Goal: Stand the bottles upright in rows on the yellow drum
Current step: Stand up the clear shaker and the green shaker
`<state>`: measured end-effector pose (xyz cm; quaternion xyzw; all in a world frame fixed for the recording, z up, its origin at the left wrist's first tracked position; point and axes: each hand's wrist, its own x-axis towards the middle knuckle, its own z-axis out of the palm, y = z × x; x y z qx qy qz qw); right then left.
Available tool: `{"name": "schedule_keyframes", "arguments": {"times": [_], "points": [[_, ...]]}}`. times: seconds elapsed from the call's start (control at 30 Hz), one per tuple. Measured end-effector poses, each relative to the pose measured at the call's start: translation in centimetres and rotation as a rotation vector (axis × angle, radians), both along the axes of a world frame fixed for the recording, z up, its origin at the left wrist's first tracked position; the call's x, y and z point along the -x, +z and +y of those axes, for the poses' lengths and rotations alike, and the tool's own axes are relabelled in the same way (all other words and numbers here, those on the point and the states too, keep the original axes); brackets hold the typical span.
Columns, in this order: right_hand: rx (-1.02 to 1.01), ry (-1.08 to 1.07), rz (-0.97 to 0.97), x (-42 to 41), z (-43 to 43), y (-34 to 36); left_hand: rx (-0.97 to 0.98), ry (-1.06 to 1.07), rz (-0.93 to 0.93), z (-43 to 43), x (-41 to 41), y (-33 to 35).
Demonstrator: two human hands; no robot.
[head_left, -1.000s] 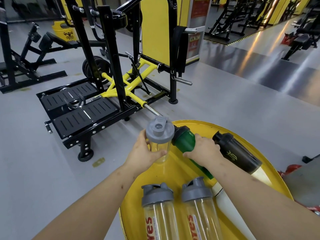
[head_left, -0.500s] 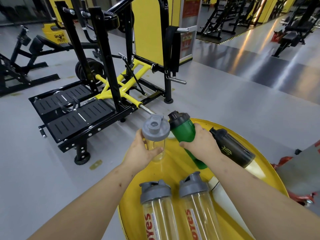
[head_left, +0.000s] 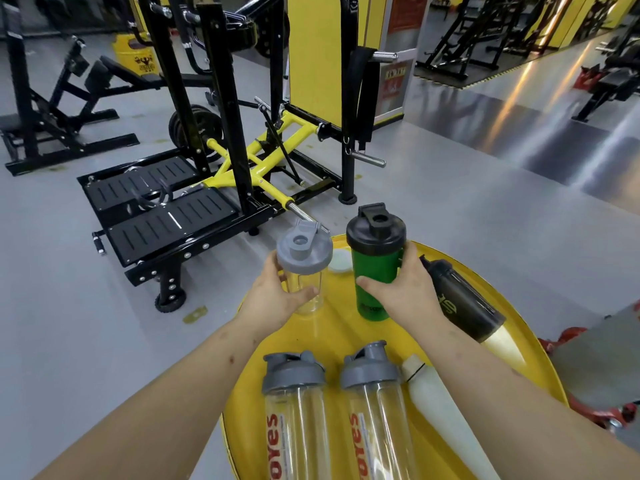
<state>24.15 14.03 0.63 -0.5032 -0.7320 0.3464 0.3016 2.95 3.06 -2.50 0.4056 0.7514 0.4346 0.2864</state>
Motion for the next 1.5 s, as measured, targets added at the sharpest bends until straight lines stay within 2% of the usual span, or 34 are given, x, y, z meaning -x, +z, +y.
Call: {"name": "schedule_keyframes", "arguments": {"times": [0.43, 1.5], "points": [[0.011, 0.005, 0.12, -1.0, -0.4, -1.4, 0.017, 0.031, -0.01, -0.3, -0.5, -0.4], [0.037, 0.061, 0.038, -1.7, -0.4, -1.2, 0.015, -0.001, 0.05, -1.6, -0.3, 0.2]]}}
